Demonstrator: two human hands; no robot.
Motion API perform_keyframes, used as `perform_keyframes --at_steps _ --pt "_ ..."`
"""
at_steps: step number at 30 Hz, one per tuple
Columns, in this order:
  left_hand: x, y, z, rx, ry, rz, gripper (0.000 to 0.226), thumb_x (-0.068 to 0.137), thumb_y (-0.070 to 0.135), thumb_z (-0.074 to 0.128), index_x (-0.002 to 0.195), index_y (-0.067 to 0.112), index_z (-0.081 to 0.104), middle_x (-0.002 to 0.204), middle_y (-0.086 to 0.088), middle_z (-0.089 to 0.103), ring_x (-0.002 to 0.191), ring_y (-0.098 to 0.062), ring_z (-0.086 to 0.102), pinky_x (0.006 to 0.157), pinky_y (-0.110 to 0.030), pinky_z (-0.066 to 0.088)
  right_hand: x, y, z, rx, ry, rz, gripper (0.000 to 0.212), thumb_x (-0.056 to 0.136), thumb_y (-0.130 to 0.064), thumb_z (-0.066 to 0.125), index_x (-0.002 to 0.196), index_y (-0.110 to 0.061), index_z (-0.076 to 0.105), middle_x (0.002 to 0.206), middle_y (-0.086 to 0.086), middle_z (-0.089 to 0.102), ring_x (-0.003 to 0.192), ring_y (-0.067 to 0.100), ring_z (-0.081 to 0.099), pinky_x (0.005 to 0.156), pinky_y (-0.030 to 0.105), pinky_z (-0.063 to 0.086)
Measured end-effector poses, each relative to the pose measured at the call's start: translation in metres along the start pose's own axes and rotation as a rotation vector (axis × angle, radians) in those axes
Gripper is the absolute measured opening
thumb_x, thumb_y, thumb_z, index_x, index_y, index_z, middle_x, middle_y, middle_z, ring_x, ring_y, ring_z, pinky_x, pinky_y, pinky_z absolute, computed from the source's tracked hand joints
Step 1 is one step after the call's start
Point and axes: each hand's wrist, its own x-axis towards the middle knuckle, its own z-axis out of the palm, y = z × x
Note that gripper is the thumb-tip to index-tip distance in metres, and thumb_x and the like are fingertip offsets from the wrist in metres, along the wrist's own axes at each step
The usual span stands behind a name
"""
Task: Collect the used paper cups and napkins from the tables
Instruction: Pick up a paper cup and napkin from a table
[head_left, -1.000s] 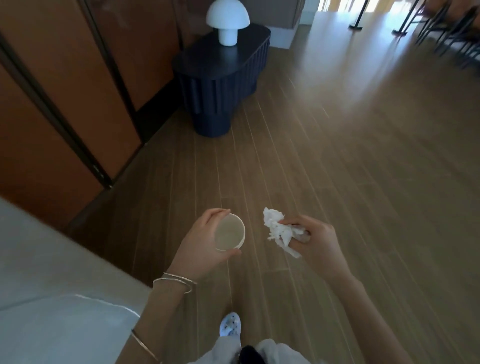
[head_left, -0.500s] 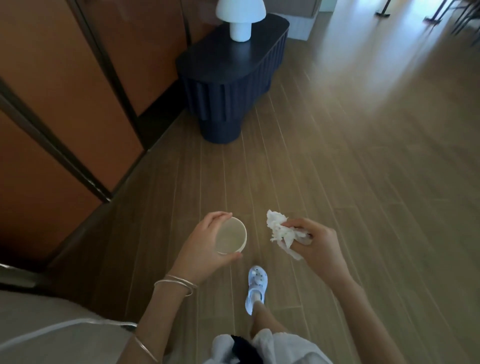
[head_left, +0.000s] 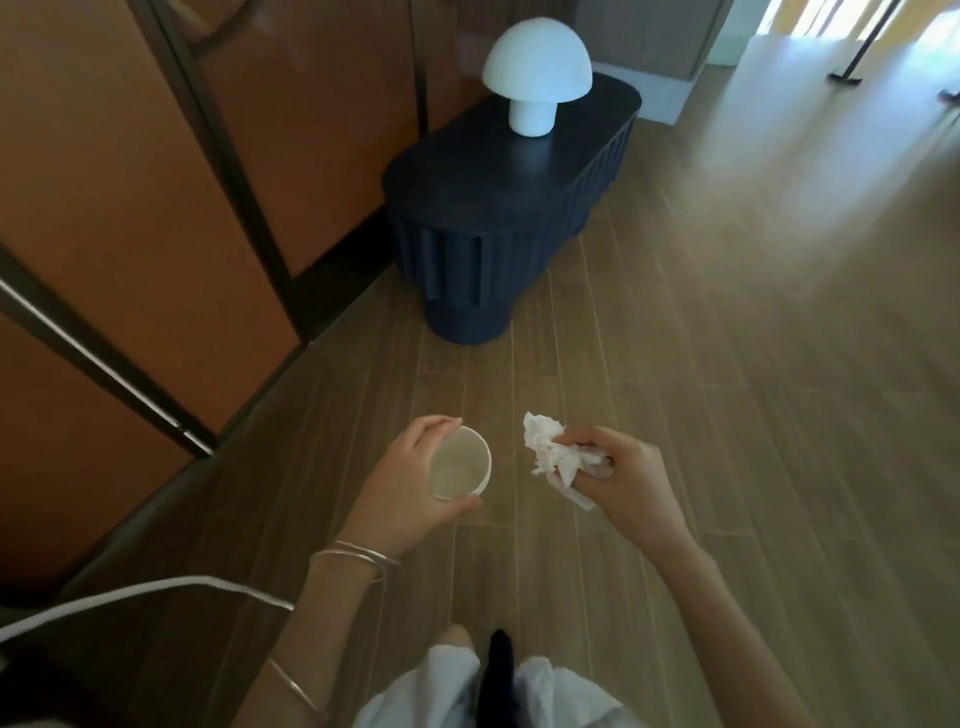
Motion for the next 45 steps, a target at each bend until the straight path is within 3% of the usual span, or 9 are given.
perform_keyframes --at_steps 4,9,16,21,32,37,42,45 --pt "0.054 -0.026 -0.001 -0.02 0.012 -0.022 0.08 0.063 0.043 0.081 0.131 0.028 0.042 0.125 0.02 0.039 0.111 -0.002 0.044 0.092 -0.023 0.041 0.06 0.015 0.011 0.005 -0.035 -0.004 0.027 0.067 -0.021 0.081 0.088 -0.033 0.07 0.076 -0.019 0.066 0.07 0.0 0.06 0.062 0.021 0.049" --pt "0.142 -0.068 -0.019 -0.02 0.002 -0.002 0.08 0.062 0.043 0.081 0.131 0.029 0.042 0.124 0.021 0.039 0.11 0.0 0.044 0.092 -0.022 0.042 0.155 0.019 0.036 0.01 -0.002 0.008 0.028 0.065 -0.019 0.083 0.086 -0.032 0.07 0.078 -0.02 0.067 0.072 -0.002 0.061 0.062 0.016 0.049" --pt "0.284 -0.114 -0.067 0.03 -0.013 0.061 0.082 0.061 0.05 0.079 0.131 0.03 0.04 0.124 0.023 0.036 0.11 -0.002 0.043 0.09 -0.024 0.042 0.292 -0.004 0.064 0.025 0.04 0.019 0.025 0.068 -0.018 0.08 0.091 -0.022 0.072 0.078 -0.018 0.066 0.071 0.001 0.061 0.063 0.021 0.051" --pt "0.361 -0.144 -0.093 0.084 -0.03 0.094 0.083 0.063 0.049 0.078 0.133 0.029 0.038 0.13 0.013 0.04 0.11 -0.006 0.044 0.092 -0.03 0.046 0.368 -0.015 0.082 0.034 0.052 0.022 0.025 0.067 -0.017 0.081 0.09 -0.021 0.072 0.08 -0.012 0.068 0.072 0.004 0.062 0.063 0.026 0.053" --pt "0.492 -0.203 -0.102 0.028 -0.018 0.016 0.084 0.061 0.046 0.081 0.132 0.027 0.04 0.129 0.012 0.04 0.11 -0.006 0.045 0.092 -0.025 0.044 0.526 0.011 0.109 0.037 -0.013 0.096 0.027 0.068 -0.015 0.08 0.088 -0.03 0.071 0.08 -0.012 0.07 0.073 0.005 0.063 0.064 0.026 0.053" --pt "0.589 -0.223 -0.108 0.015 -0.005 0.009 0.083 0.061 0.046 0.082 0.131 0.028 0.04 0.127 0.015 0.041 0.11 -0.005 0.046 0.091 -0.024 0.044 0.628 0.03 0.113 0.042 -0.023 0.101 0.028 0.067 -0.016 0.081 0.088 -0.031 0.07 0.078 -0.014 0.068 0.072 0.001 0.061 0.06 0.014 0.047" --pt "0.688 -0.235 -0.112 -0.016 0.024 -0.019 0.08 0.062 0.044 0.082 0.129 0.031 0.041 0.125 0.021 0.039 0.109 0.002 0.043 0.088 -0.014 0.037 0.732 0.042 0.112 0.062 -0.07 0.133 0.024 0.069 -0.016 0.079 0.088 -0.029 0.071 0.08 -0.011 0.069 0.072 0.0 0.061 0.06 0.017 0.051" --pt "0.741 -0.246 -0.11 -0.032 0.034 -0.025 0.079 0.062 0.041 0.082 0.129 0.028 0.042 0.124 0.021 0.039 0.111 0.002 0.043 0.092 -0.016 0.038 0.786 0.049 0.114 0.061 -0.108 0.143 0.022 0.07 -0.017 0.078 0.088 -0.028 0.07 0.081 -0.011 0.069 0.073 0.001 0.062 0.062 0.021 0.051"
